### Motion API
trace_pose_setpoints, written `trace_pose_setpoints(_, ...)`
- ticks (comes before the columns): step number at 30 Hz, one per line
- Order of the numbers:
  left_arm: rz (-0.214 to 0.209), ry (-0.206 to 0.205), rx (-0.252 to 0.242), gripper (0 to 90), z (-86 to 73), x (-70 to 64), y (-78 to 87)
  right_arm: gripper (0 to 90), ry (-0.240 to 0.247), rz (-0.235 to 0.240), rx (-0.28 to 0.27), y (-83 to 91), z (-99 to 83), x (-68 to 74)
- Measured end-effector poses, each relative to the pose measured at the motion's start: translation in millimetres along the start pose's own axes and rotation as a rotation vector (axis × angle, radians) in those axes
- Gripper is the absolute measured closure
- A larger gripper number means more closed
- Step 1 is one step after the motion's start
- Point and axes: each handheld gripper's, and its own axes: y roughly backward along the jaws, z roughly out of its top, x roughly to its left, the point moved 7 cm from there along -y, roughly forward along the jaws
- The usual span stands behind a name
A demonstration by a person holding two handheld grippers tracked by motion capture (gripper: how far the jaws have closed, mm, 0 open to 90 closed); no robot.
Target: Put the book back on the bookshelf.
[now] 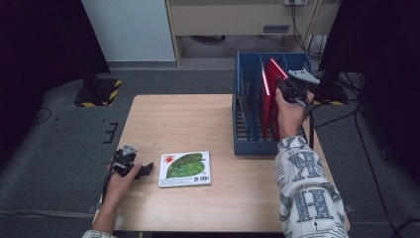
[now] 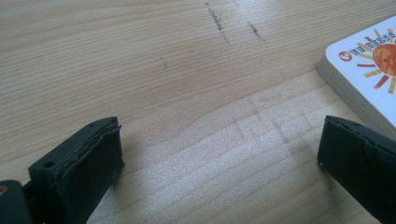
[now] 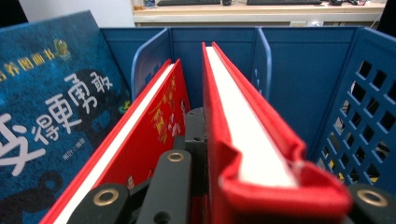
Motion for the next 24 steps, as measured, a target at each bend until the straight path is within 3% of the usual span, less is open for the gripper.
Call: trace_pose_setpoints(24, -0.001, 0.0, 0.0, 0.0, 0.1, -0.1, -0.1, 78.6, -0.017, -0.005, 0.04, -8.4, -15.3, -3.8)
